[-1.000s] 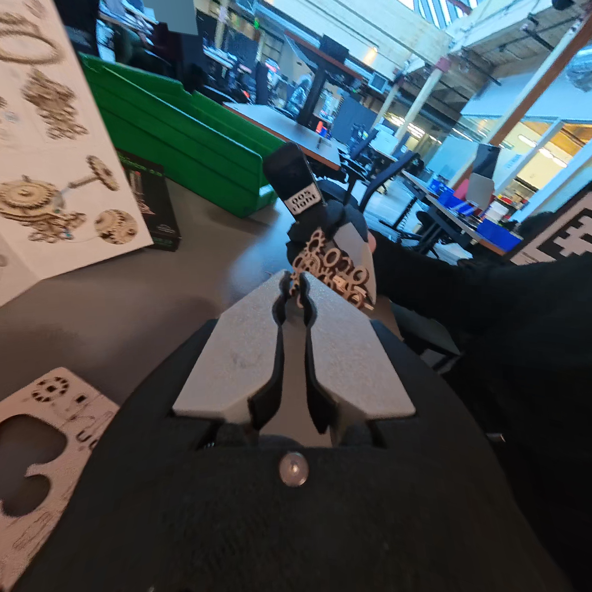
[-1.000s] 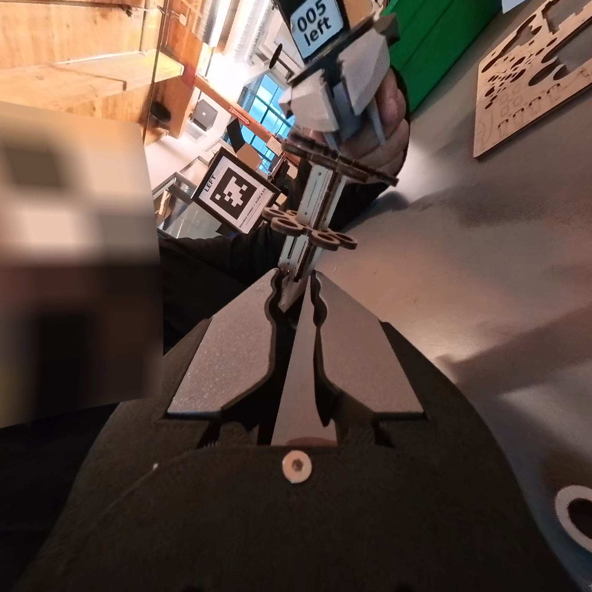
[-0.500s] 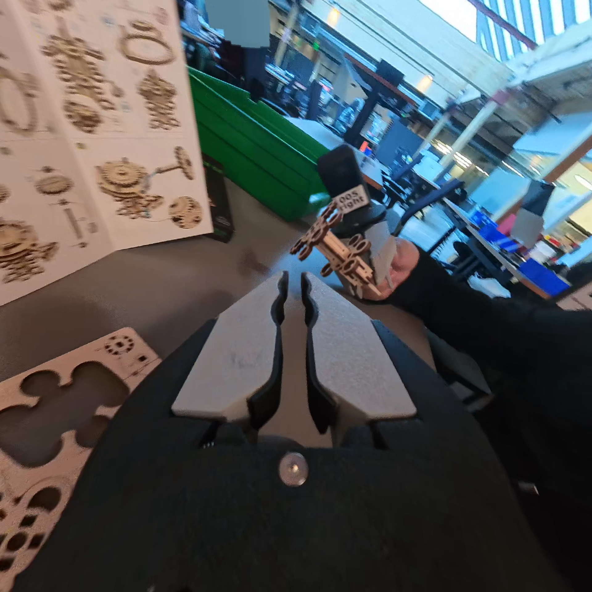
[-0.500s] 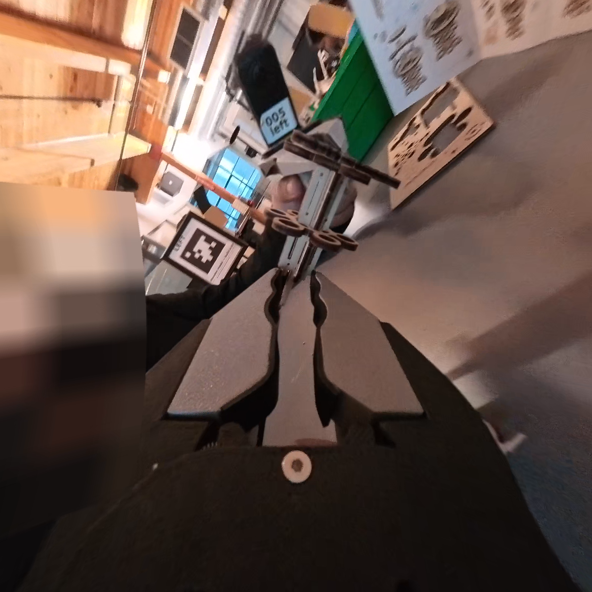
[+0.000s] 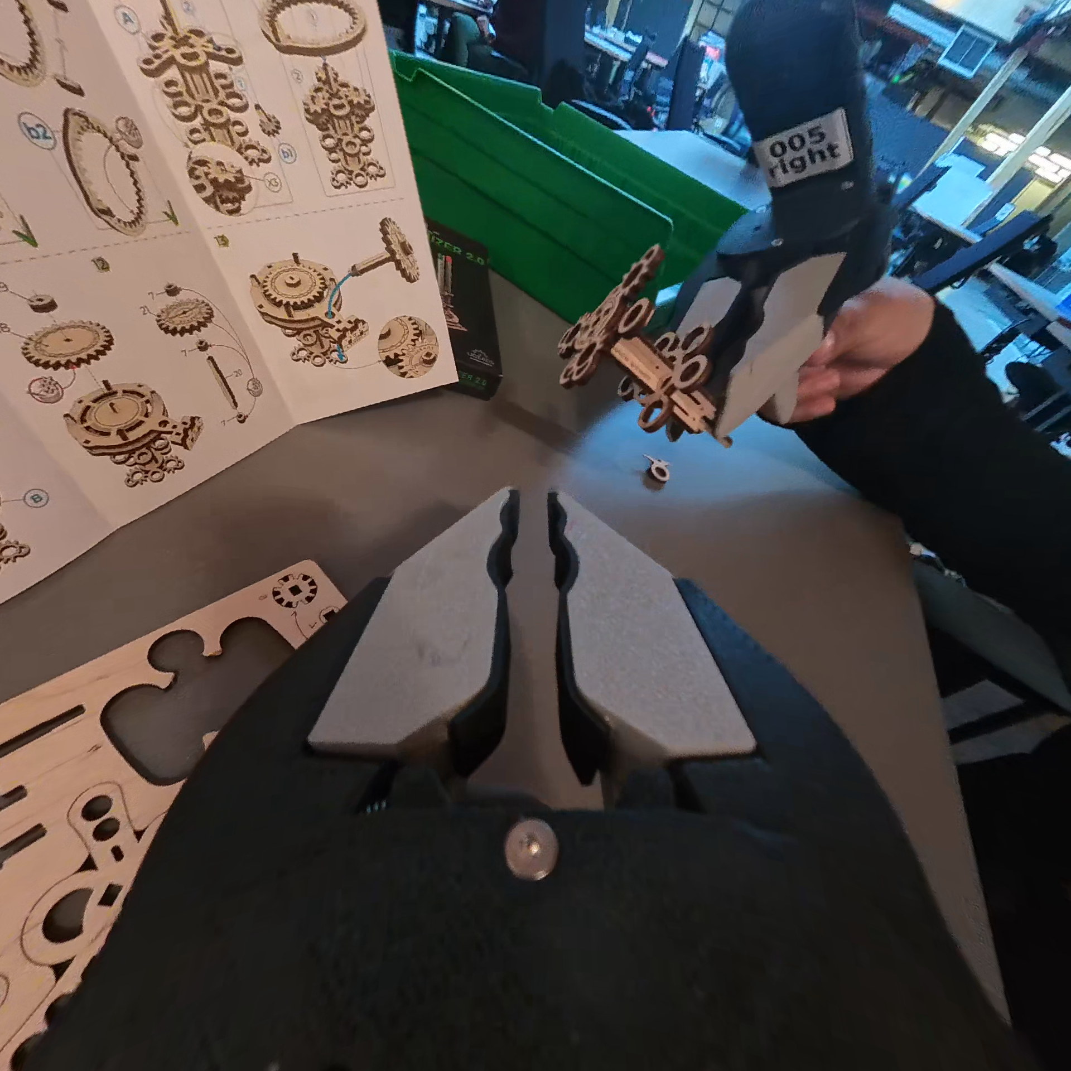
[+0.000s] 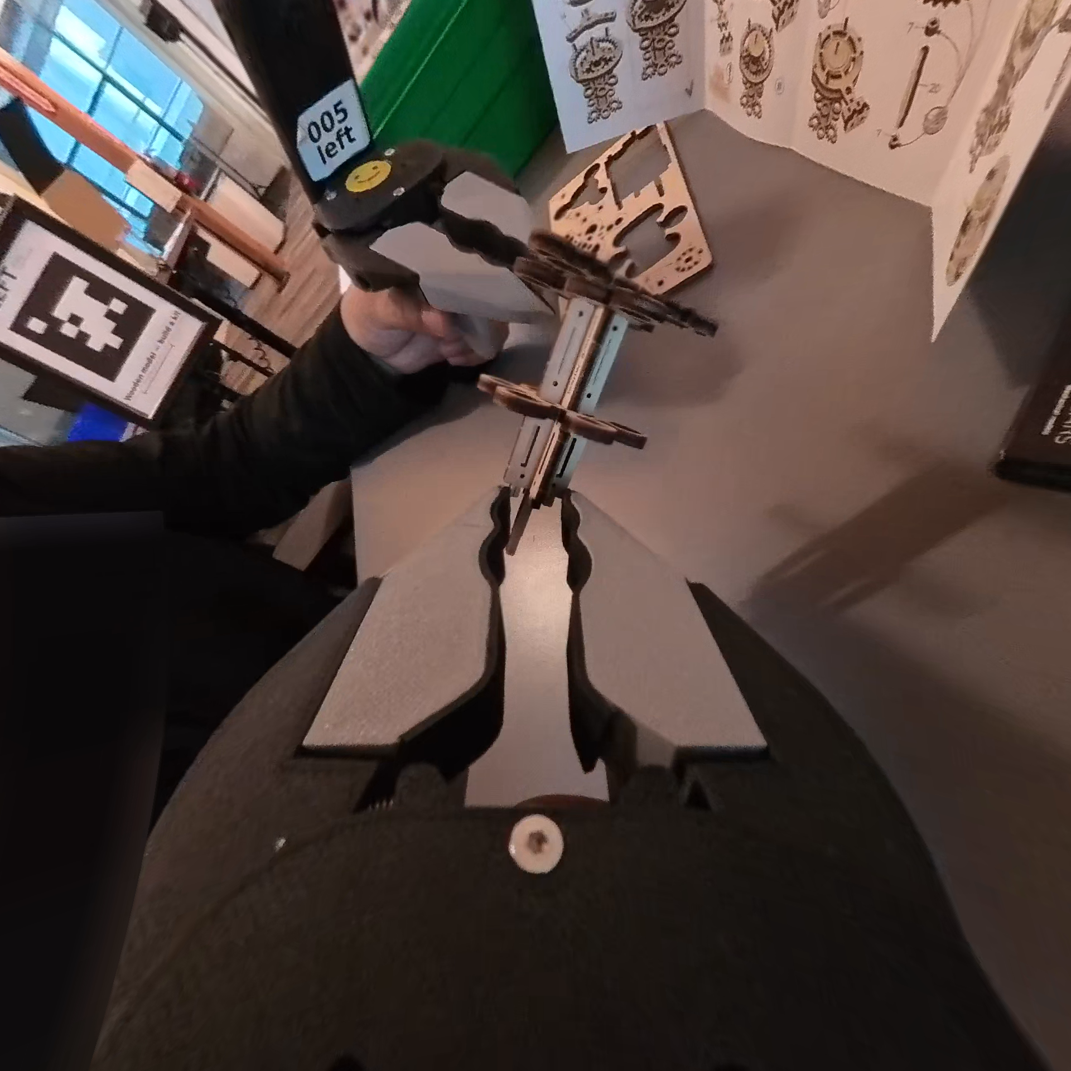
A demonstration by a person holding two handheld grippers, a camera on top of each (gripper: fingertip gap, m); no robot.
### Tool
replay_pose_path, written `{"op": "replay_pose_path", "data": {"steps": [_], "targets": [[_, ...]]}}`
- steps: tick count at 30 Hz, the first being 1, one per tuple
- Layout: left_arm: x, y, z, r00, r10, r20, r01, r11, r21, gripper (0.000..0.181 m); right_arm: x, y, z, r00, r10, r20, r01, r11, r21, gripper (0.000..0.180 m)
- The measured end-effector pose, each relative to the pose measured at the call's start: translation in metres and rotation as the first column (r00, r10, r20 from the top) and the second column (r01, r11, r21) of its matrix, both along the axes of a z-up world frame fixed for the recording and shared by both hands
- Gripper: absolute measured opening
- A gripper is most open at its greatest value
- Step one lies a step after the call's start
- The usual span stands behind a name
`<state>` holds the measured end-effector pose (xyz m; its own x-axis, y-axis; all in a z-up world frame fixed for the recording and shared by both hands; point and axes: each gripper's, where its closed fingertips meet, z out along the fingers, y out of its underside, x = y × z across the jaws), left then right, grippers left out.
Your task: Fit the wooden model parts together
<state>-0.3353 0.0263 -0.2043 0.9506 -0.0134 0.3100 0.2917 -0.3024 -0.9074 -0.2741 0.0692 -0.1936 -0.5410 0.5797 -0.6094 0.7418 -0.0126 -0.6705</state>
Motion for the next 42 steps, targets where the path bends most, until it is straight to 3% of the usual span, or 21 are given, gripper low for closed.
{"op": "replay_pose_path", "data": {"steps": [3, 6, 10, 14, 19, 24, 28, 34, 39, 42], "targets": [[0.002, 0.001, -0.002, 0.999, 0.004, -0.033, -0.004, 1.000, -0.020, 0.007, 0.004, 0.003, 0.004, 0.999, 0.032, -0.008, -0.032, 0.999, -0.037, 0.014], [0.004, 0.002, 0.001, 0.999, -0.002, -0.050, 0.003, 1.000, 0.001, 0.007, 0.010, 0.001, 0.014, 0.990, 0.070, -0.120, -0.078, 0.995, -0.060, 0.014], [0.008, -0.001, 0.009, 0.998, -0.031, -0.063, 0.034, 0.999, 0.038, 0.012, 0.003, 0.008, -0.004, 0.952, 0.077, -0.295, -0.014, 0.978, 0.210, 0.014], [0.009, -0.011, 0.019, 0.990, -0.037, -0.134, 0.046, 0.997, 0.062, 0.015, -0.011, 0.015, -0.018, 0.859, 0.162, -0.485, 0.159, 0.817, 0.554, 0.014], [0.010, -0.019, 0.025, 0.983, -0.030, -0.180, 0.046, 0.995, 0.084, 0.015, -0.020, 0.015, -0.010, 0.687, 0.337, -0.644, 0.374, 0.596, 0.710, 0.014], [0.016, -0.019, 0.030, 0.985, -0.050, -0.162, 0.067, 0.992, 0.103, 0.016, -0.017, 0.009, 0.004, 0.479, 0.520, -0.707, 0.568, 0.431, 0.701, 0.014], [0.021, -0.020, 0.036, 0.980, -0.058, -0.188, 0.082, 0.989, 0.122, 0.016, -0.019, 0.006, 0.003, 0.418, 0.608, -0.675, 0.651, 0.319, 0.689, 0.014], [0.028, -0.024, 0.045, 0.984, -0.102, -0.145, 0.126, 0.978, 0.167, 0.017, -0.011, -0.005, 0.018, 0.238, 0.677, -0.697, 0.763, 0.314, 0.565, 0.014], [0.023, -0.029, 0.051, 0.988, -0.088, -0.123, 0.111, 0.975, 0.191, 0.017, 0.002, -0.009, 0.044, 0.008, 0.721, -0.693, 0.865, 0.342, 0.367, 0.014], [0.025, -0.030, 0.050, 0.989, -0.107, -0.100, 0.124, 0.976, 0.180, 0.017, 0.001, -0.007, 0.043, 0.007, 0.720, -0.694, 0.870, 0.338, 0.359, 0.014]]}}
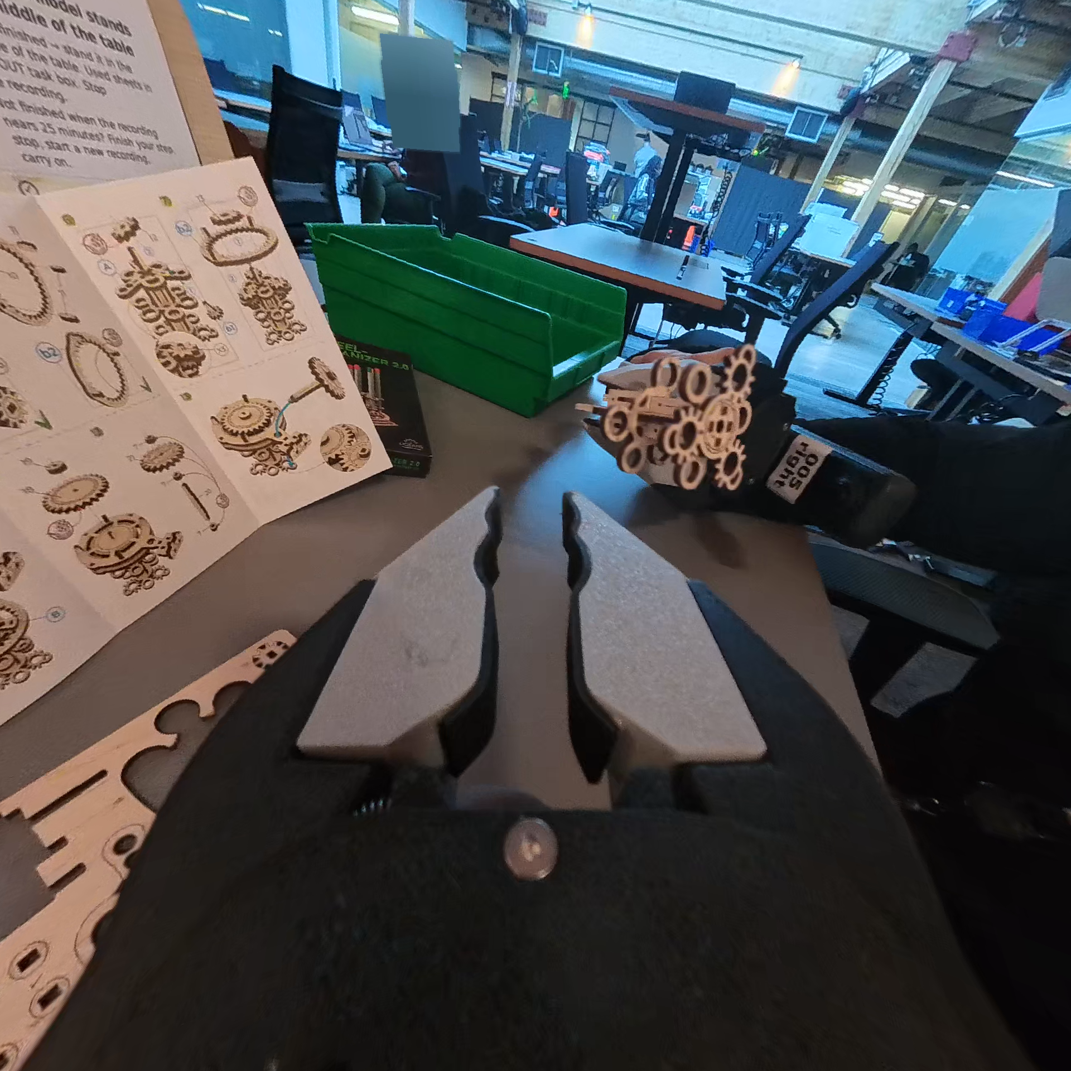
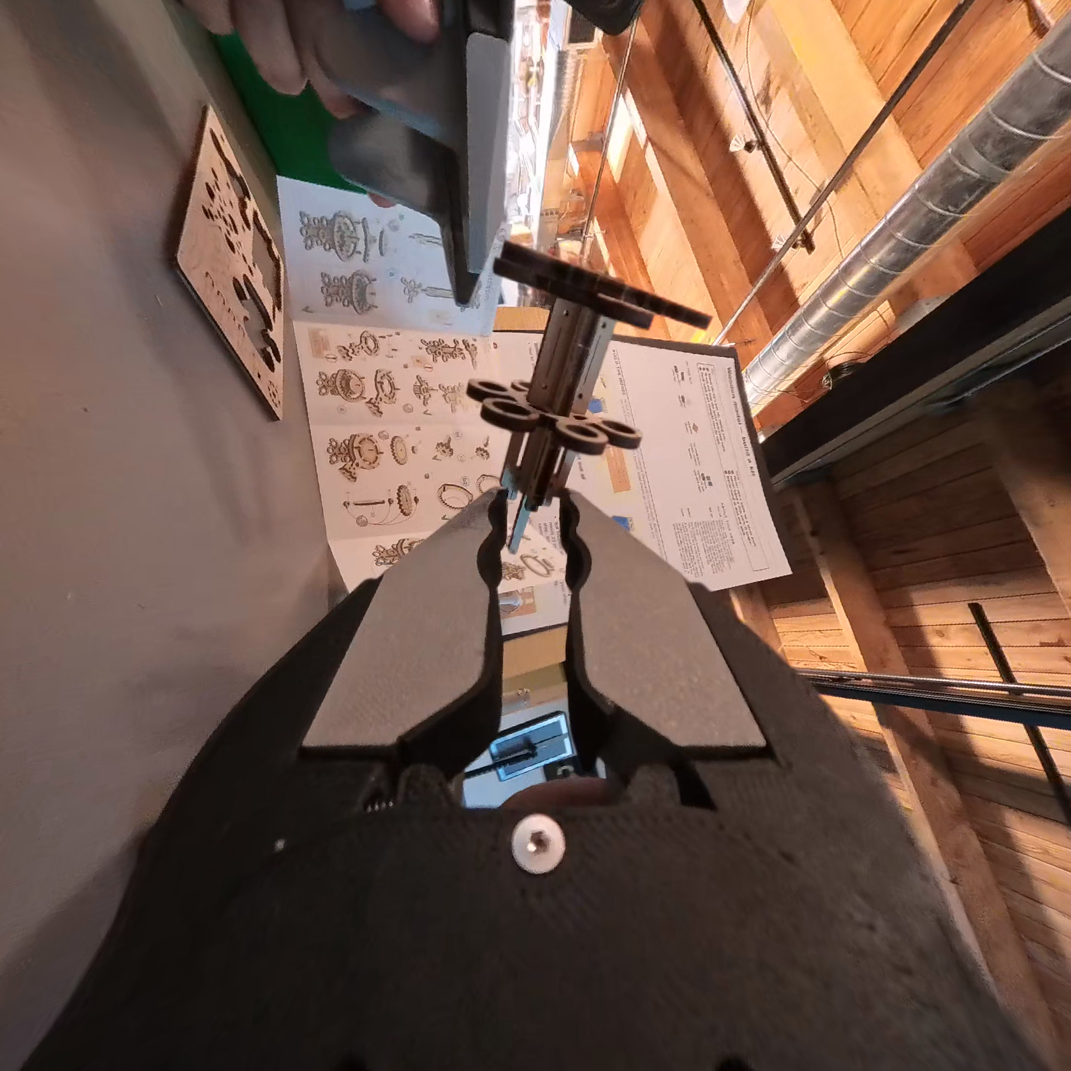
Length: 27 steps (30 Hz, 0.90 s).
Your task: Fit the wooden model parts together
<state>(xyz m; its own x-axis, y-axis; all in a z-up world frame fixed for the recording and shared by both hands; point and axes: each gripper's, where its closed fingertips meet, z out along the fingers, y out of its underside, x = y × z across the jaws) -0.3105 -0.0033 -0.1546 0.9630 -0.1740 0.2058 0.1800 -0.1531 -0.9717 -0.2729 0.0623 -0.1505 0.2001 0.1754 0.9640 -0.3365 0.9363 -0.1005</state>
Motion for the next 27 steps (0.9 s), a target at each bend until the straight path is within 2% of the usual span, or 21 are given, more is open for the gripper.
{"op": "replay_pose_path", "data": {"steps": [8, 13, 20, 27], "targets": [[0.017, 0.003, -0.012, 0.997, -0.070, -0.025, 0.068, 0.995, -0.069, 0.017, 0.000, -0.001, 0.001, 1.000, 0.012, -0.021, -0.012, 1.000, -0.018, 0.014], [0.022, 0.003, -0.015, 0.995, -0.090, -0.036, 0.086, 0.993, -0.085, 0.017, 0.013, -0.006, 0.018, 0.992, 0.103, -0.069, -0.112, 0.984, -0.137, 0.014], [0.019, 0.001, -0.009, 0.997, -0.075, -0.032, 0.073, 0.995, -0.068, 0.016, 0.041, -0.011, 0.061, 0.962, 0.214, -0.170, -0.262, 0.897, -0.357, 0.014], [0.017, 0.000, -0.010, 0.997, -0.069, -0.025, 0.067, 0.995, -0.071, 0.016, 0.040, -0.009, 0.062, 0.965, 0.183, -0.188, -0.235, 0.920, -0.313, 0.014]]}}
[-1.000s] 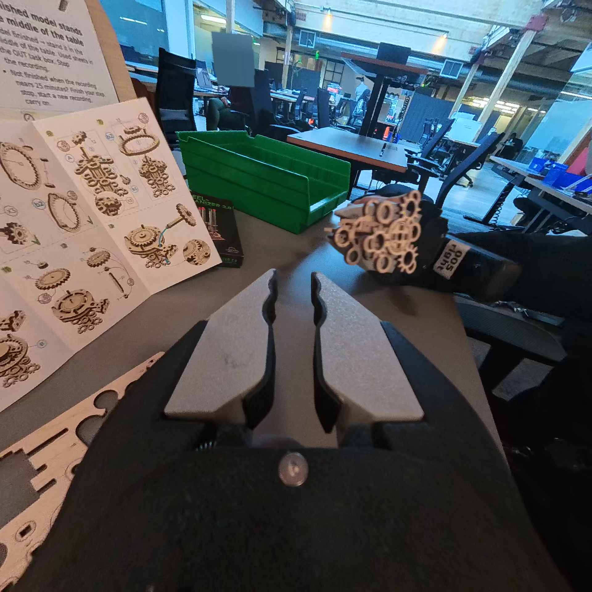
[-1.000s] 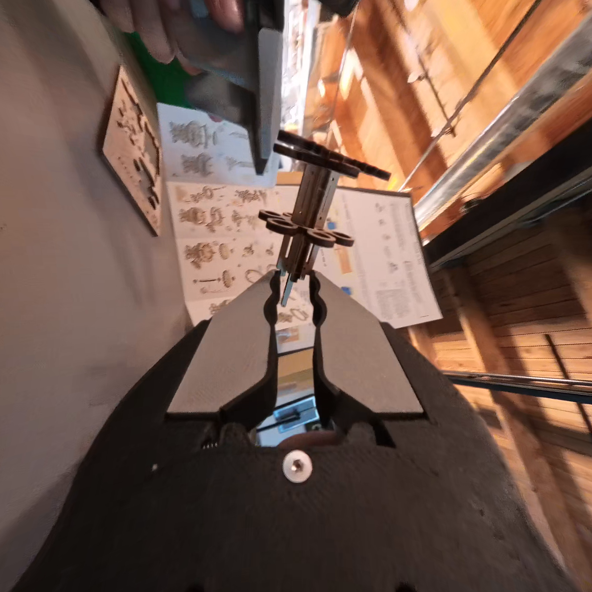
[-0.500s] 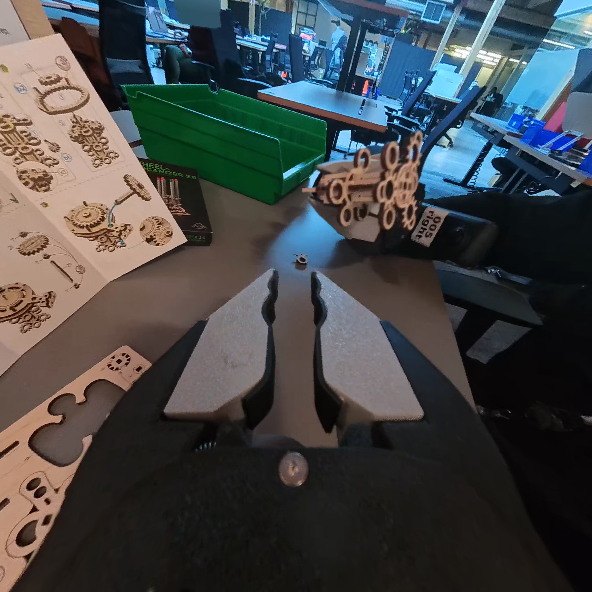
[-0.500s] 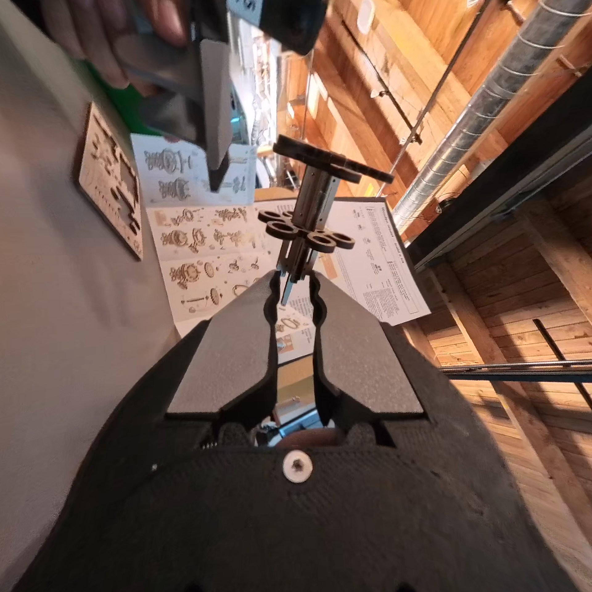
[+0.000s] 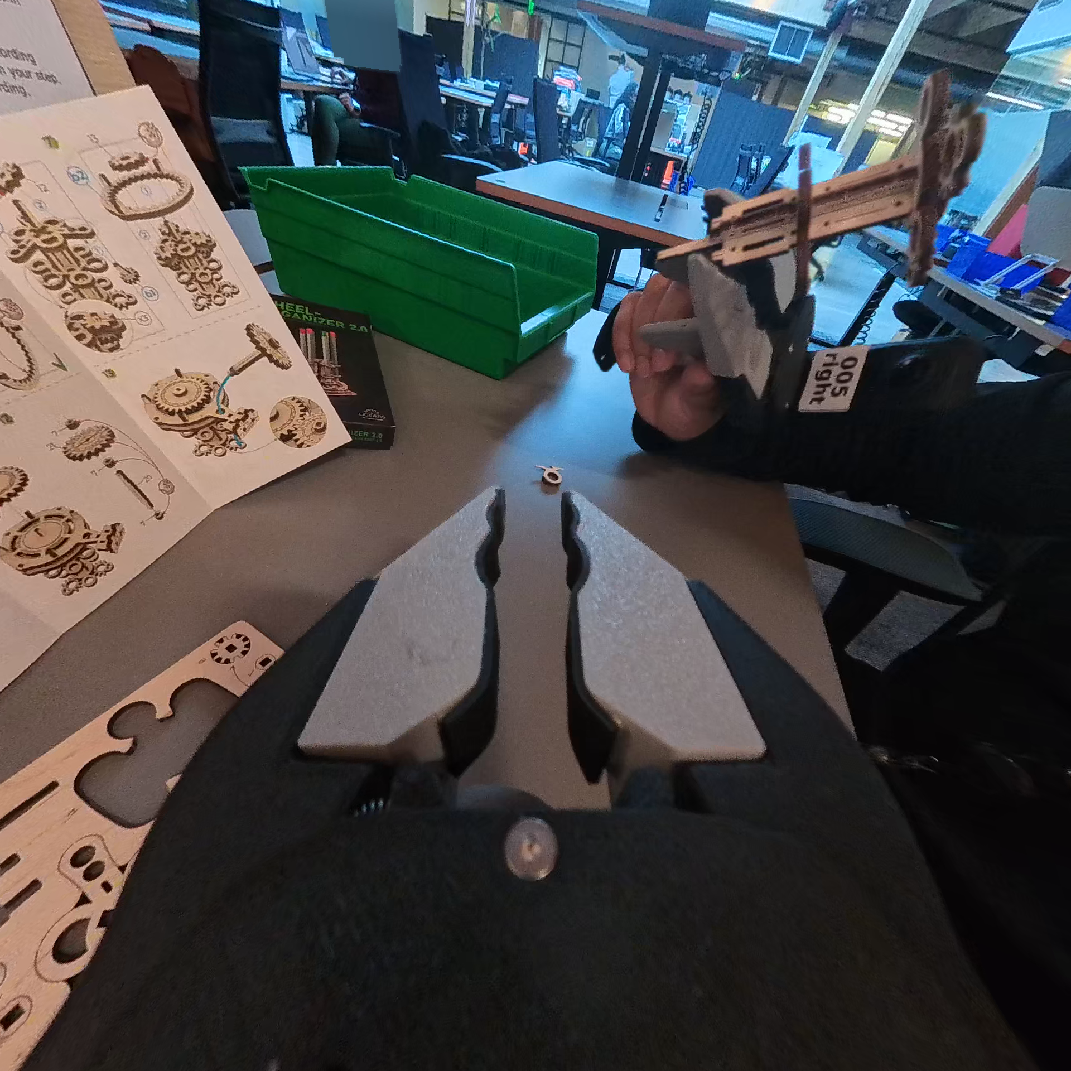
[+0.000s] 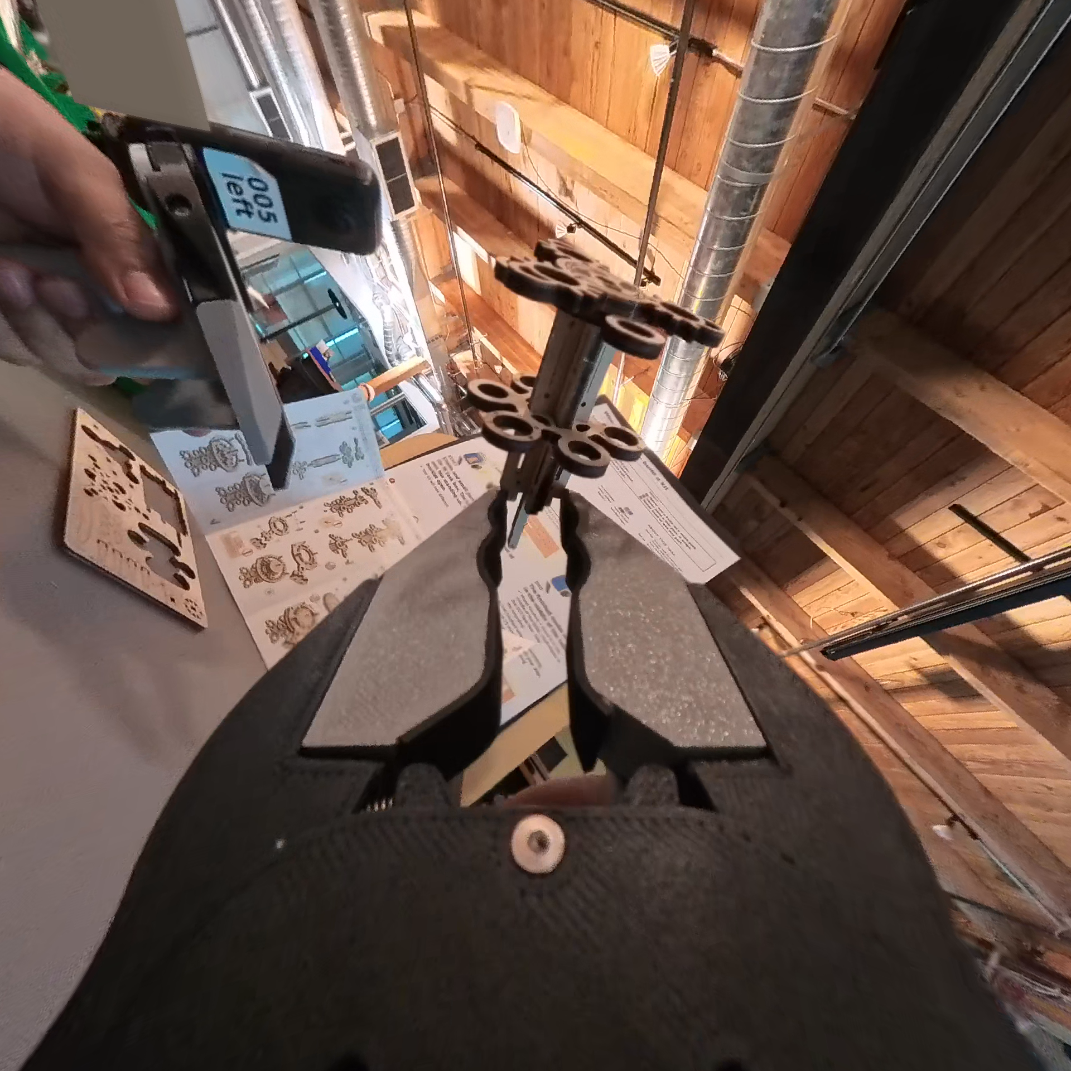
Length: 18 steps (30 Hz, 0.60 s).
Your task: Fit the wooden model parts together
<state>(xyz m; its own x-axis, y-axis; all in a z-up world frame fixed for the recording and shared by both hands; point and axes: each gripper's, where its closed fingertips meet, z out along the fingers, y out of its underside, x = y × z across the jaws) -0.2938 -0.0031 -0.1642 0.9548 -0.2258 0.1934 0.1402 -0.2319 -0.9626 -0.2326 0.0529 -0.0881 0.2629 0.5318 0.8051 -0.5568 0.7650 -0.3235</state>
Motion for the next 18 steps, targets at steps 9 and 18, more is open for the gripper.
{"op": "replay_pose_path", "data": {"steps": [9, 18], "targets": [[-0.001, 0.001, -0.004, 1.000, 0.004, 0.004, -0.003, 1.000, -0.015, 0.016, -0.009, 0.007, -0.011, 0.997, -0.073, 0.007, 0.073, 0.994, 0.079, 0.014], [-0.001, 0.001, -0.006, 1.000, -0.002, 0.011, 0.002, 1.000, -0.021, 0.016, -0.013, 0.010, -0.014, 0.997, -0.080, 0.023, 0.077, 0.993, 0.087, 0.014]]}}
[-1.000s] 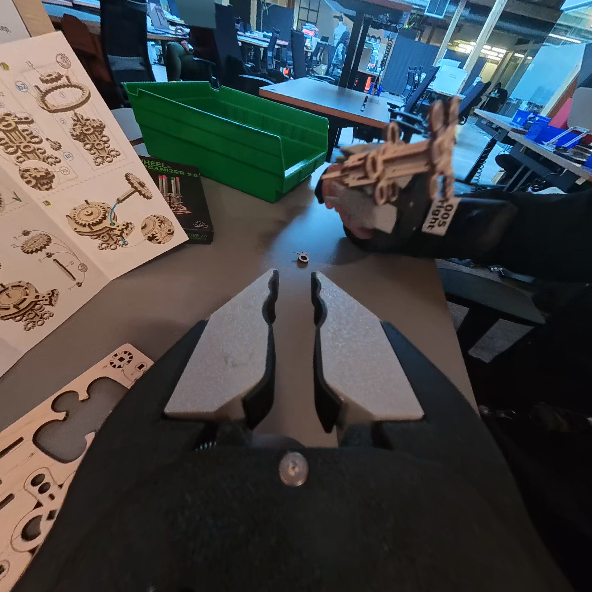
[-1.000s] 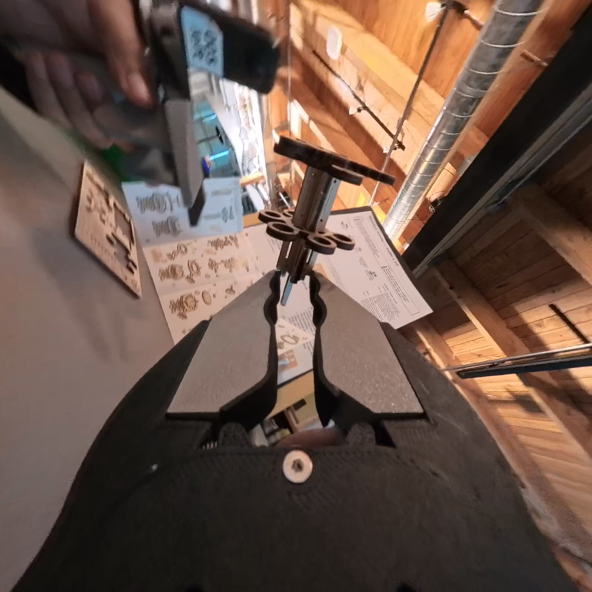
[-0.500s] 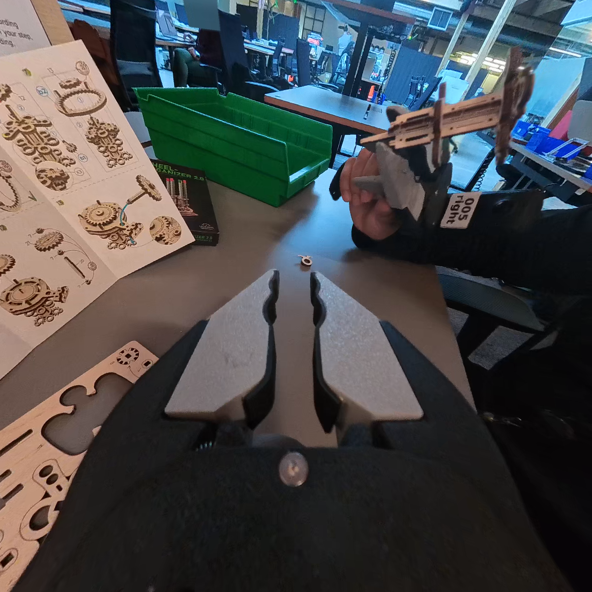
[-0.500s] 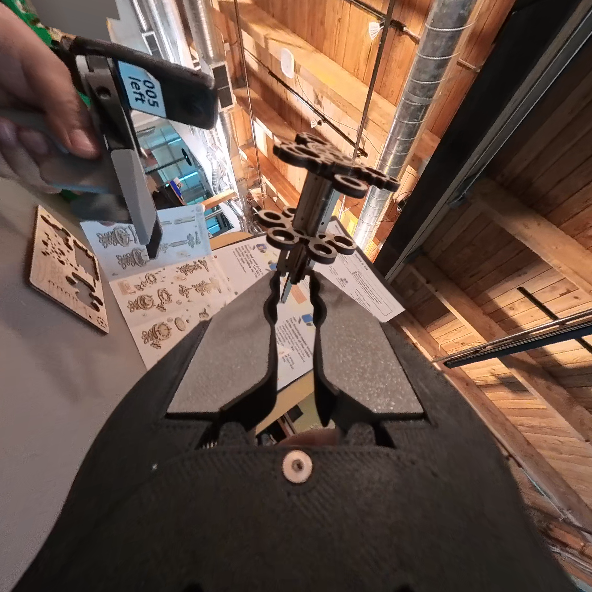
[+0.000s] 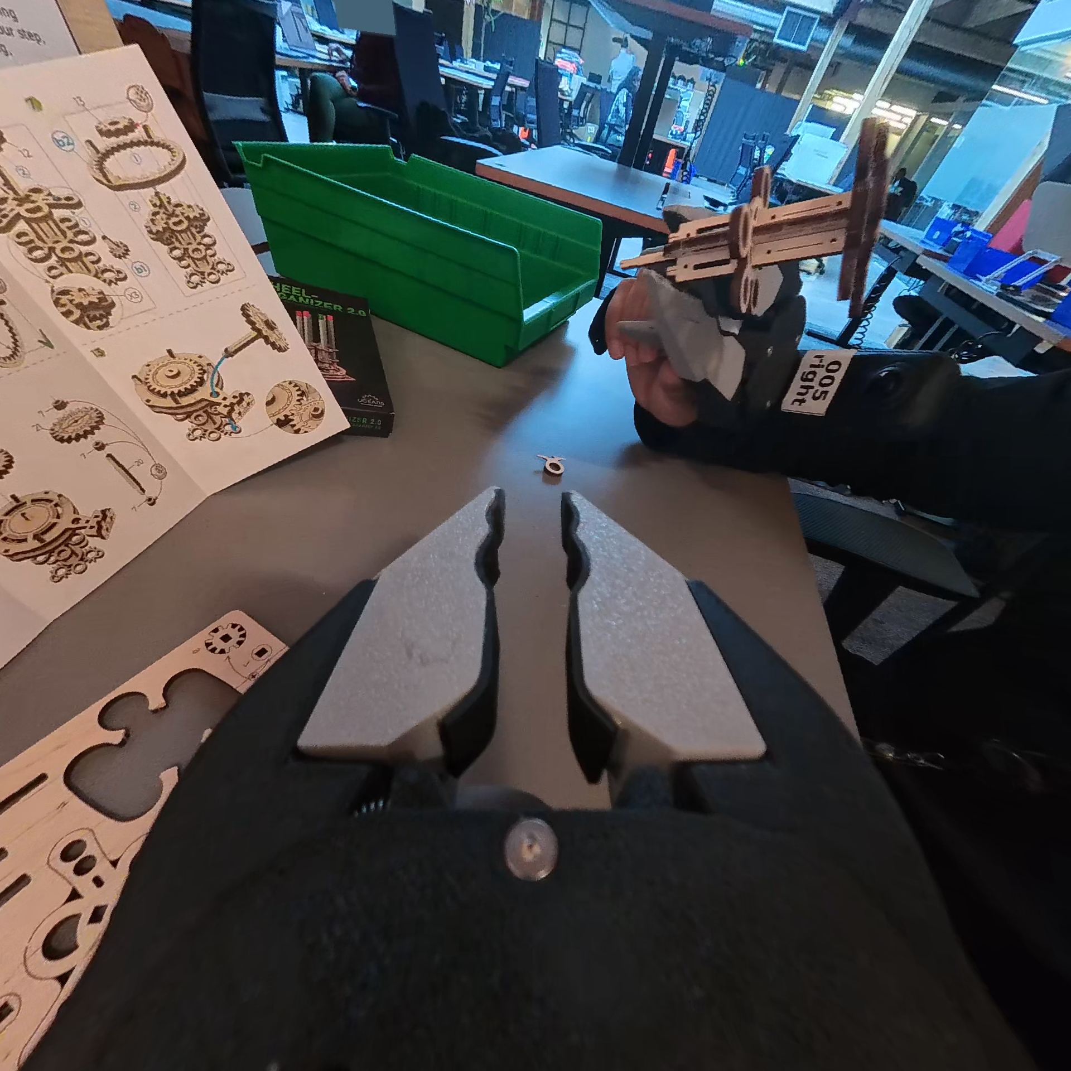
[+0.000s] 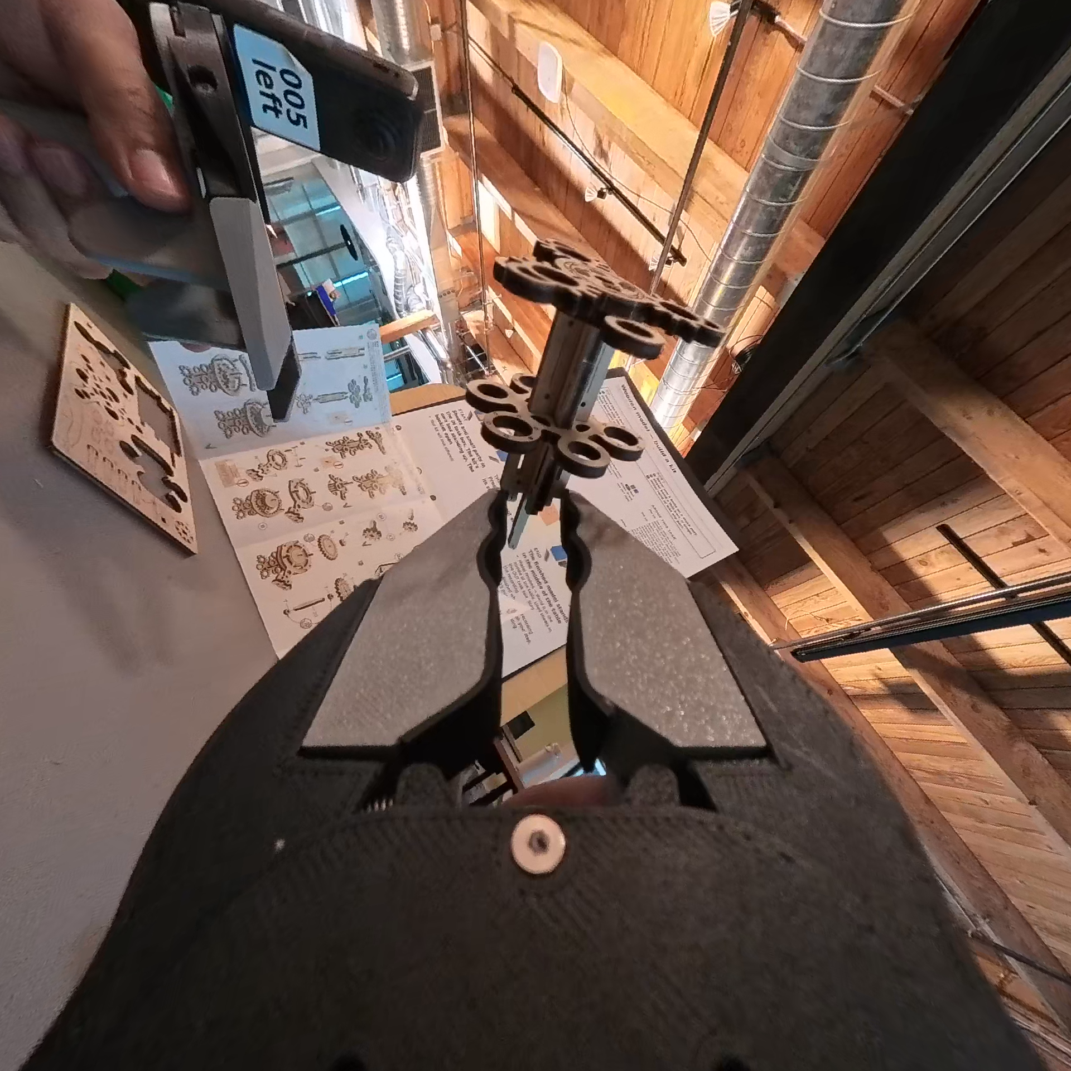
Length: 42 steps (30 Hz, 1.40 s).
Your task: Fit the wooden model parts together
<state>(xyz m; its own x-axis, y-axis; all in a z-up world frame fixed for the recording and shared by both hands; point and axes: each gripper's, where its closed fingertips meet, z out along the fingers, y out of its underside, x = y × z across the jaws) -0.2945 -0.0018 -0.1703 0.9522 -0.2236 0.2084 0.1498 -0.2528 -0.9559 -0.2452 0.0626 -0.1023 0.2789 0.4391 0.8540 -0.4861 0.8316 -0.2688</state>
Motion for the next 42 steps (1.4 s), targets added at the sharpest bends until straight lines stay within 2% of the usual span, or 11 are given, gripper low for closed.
{"op": "replay_pose_path", "data": {"steps": [8, 12, 15, 17, 19, 21, 25, 28, 31, 36, 42], "targets": [[-0.002, -0.001, 0.000, 1.000, 0.008, 0.001, -0.008, 1.000, 0.001, 0.016, -0.004, 0.000, -0.007, 0.999, -0.017, 0.039, 0.016, 0.999, 0.037, 0.014], [-0.009, -0.002, 0.001, 0.999, 0.033, 0.014, -0.033, 0.999, 0.004, 0.016, -0.023, 0.008, -0.035, 0.974, -0.164, 0.155, 0.116, 0.953, 0.278, 0.014], [-0.022, -0.003, -0.004, 0.995, 0.095, 0.012, -0.094, 0.995, -0.027, 0.015, -0.029, 0.018, -0.058, 0.886, -0.255, 0.387, 0.070, 0.898, 0.434, 0.014], [-0.028, -0.004, -0.010, 0.992, 0.127, 0.008, -0.126, 0.990, -0.059, 0.015, -0.030, 0.036, -0.065, 0.763, -0.378, 0.525, 0.054, 0.845, 0.531, 0.014], [-0.029, -0.004, -0.012, 0.992, 0.127, 0.014, -0.126, 0.990, -0.069, 0.016, -0.029, 0.058, -0.064, 0.634, -0.523, 0.570, 0.041, 0.759, 0.650, 0.014], [-0.027, -0.004, -0.013, 0.993, 0.121, 0.000, -0.120, 0.990, -0.074, 0.016, -0.029, 0.076, -0.058, 0.554, -0.670, 0.494, 0.014, 0.601, 0.799, 0.014], [-0.025, -0.002, -0.019, 0.992, 0.116, -0.043, -0.120, 0.988, -0.097, 0.016, -0.044, 0.099, -0.046, 0.490, -0.862, 0.128, 0.024, 0.160, 0.987, 0.014], [-0.026, -0.002, -0.022, 0.993, 0.113, -0.029, -0.115, 0.988, -0.106, 0.016, -0.058, 0.091, -0.044, 0.533, -0.843, -0.069, 0.064, -0.041, 0.997, 0.014], [-0.025, -0.001, -0.026, 0.994, 0.104, -0.019, -0.106, 0.987, -0.119, 0.016, -0.062, 0.085, -0.053, 0.536, -0.832, -0.145, 0.049, -0.141, 0.989, 0.014], [-0.016, 0.003, -0.036, 0.995, 0.071, -0.066, -0.080, 0.984, -0.159, 0.017, -0.060, 0.067, -0.068, 0.587, -0.796, -0.149, -0.033, -0.208, 0.978, 0.014], [-0.015, 0.004, -0.040, 0.995, 0.065, -0.069, -0.077, 0.981, -0.181, 0.017, -0.055, 0.060, -0.077, 0.585, -0.799, -0.141, -0.141, -0.272, 0.952, 0.014]]}}
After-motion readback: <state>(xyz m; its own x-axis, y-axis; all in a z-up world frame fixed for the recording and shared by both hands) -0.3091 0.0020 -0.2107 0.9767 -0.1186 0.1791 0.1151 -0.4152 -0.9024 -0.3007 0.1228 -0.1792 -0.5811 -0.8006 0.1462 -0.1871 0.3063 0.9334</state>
